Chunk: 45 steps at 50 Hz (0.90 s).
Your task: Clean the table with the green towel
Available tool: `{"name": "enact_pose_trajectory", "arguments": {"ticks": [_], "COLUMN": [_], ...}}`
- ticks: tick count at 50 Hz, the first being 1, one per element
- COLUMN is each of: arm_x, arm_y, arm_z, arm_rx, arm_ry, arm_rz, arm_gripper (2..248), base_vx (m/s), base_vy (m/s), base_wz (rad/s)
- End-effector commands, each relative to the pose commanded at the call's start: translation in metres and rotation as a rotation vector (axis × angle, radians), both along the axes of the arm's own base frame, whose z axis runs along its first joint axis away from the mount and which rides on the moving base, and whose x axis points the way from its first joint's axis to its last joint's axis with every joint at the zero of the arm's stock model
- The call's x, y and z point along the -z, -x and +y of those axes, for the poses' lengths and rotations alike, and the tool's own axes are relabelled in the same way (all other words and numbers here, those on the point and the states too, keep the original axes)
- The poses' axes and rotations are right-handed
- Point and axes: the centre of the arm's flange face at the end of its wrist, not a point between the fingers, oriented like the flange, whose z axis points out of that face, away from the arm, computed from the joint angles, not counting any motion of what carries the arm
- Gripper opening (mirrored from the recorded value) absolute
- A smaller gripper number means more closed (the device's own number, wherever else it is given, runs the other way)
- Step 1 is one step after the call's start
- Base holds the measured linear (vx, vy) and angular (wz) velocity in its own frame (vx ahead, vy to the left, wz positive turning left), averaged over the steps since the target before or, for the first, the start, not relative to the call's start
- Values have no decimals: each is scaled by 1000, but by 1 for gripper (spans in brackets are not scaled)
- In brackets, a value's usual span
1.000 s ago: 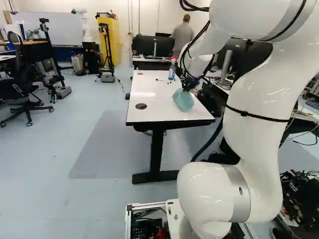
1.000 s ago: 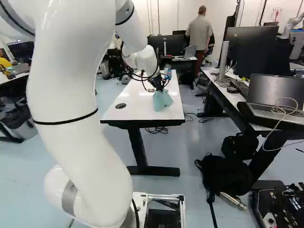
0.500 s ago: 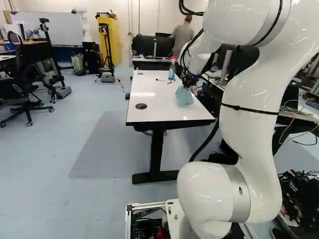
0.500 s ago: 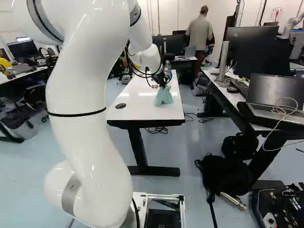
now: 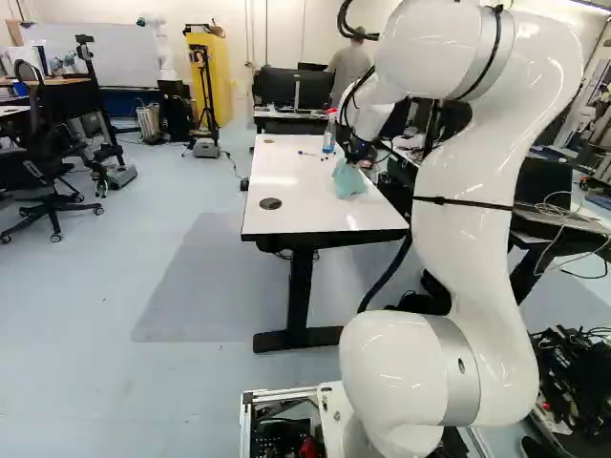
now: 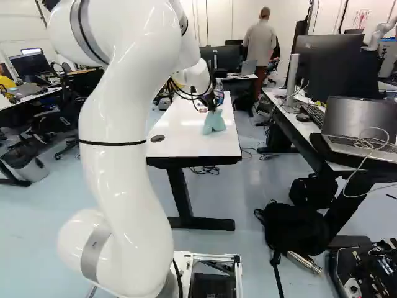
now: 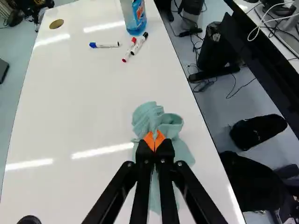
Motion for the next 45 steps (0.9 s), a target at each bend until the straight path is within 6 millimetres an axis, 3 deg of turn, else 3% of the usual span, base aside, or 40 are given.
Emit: {"name": "enact_pose_trajectory", "arguments": {"ticks": [14, 28, 45], "arm_x": [2, 4, 14], "arm_y": [-19, -35, -38], "arm_z": [17, 11, 10], "arm_rx": [-30, -24, -24], "arm_ry": [2, 4, 2], "arm_rz": [-11, -24, -10], "arm_gripper": [21, 21, 21], "base_vx": [0, 0, 0], "base_vy": [0, 0, 0], "base_wz": [0, 0, 0]}}
